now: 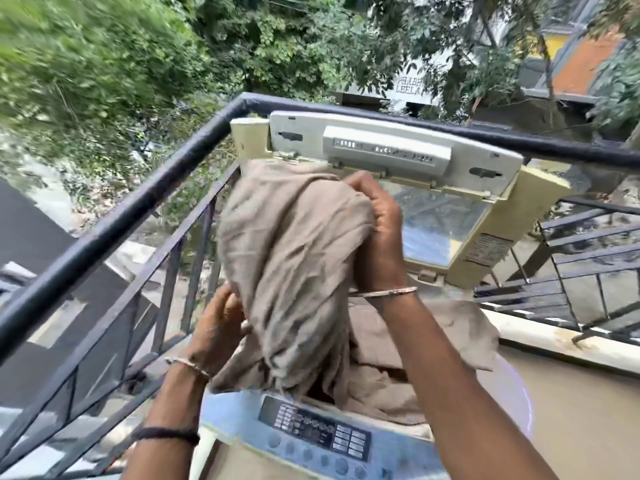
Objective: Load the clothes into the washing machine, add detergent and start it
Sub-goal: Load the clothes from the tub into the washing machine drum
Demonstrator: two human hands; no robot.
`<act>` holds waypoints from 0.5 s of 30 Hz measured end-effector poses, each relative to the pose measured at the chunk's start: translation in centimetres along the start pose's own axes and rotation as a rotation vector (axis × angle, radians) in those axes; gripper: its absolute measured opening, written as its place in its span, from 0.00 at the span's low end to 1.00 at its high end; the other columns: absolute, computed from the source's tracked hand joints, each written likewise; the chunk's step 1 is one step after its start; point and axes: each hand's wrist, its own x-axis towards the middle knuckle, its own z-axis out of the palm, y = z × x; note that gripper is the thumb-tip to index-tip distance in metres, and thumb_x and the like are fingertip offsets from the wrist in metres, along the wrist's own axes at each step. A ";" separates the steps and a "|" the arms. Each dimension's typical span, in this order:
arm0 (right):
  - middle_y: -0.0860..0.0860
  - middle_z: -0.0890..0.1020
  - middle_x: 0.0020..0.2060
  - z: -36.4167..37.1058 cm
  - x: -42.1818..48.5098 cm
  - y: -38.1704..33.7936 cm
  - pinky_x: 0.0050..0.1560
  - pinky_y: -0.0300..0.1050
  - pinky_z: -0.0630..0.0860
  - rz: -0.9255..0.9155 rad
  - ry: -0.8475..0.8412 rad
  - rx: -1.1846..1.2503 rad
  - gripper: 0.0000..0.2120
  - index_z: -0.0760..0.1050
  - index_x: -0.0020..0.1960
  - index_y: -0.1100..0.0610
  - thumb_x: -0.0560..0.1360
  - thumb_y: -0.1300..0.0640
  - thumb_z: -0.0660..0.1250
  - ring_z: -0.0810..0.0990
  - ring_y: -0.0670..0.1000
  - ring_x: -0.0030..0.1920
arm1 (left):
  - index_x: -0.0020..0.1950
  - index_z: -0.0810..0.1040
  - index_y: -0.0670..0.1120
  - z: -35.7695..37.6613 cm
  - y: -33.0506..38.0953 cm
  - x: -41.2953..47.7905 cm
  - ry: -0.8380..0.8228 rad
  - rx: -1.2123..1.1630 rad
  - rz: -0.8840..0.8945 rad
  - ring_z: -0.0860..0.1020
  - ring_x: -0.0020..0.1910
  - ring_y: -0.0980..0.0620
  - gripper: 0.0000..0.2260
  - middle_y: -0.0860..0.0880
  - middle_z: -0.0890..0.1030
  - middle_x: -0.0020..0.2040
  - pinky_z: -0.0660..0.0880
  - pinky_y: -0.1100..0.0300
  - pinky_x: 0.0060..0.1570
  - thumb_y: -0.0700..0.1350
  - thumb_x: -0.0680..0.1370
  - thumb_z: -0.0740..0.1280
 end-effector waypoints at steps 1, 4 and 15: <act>0.41 0.77 0.29 -2.0 -0.3 -0.1 0.39 0.36 0.70 -0.020 0.066 -0.152 0.03 0.70 0.38 0.58 0.70 0.64 0.60 0.72 0.39 0.35 | 0.59 0.77 0.49 1.0 0.2 0.0 -0.045 0.029 -0.005 0.79 0.52 0.52 0.25 0.53 0.84 0.51 0.71 0.54 0.51 0.64 0.70 0.66; 0.43 0.74 0.31 -10.9 -1.8 2.3 0.41 0.48 0.66 0.011 0.313 -0.604 0.02 0.72 0.37 0.49 0.67 0.53 0.61 0.70 0.47 0.37 | 0.64 0.76 0.56 3.9 -0.2 0.3 -0.211 0.278 -0.019 0.78 0.57 0.55 0.28 0.56 0.81 0.59 0.72 0.55 0.53 0.65 0.67 0.68; 0.58 0.55 0.77 -20.9 -13.7 4.9 0.65 0.53 0.72 0.668 -0.182 -1.644 0.48 0.49 0.79 0.50 0.65 0.55 0.70 0.64 0.63 0.73 | 0.74 0.62 0.52 8.5 -5.9 4.3 -0.403 1.200 0.222 0.69 0.68 0.51 0.47 0.52 0.69 0.69 0.65 0.56 0.69 0.72 0.62 0.71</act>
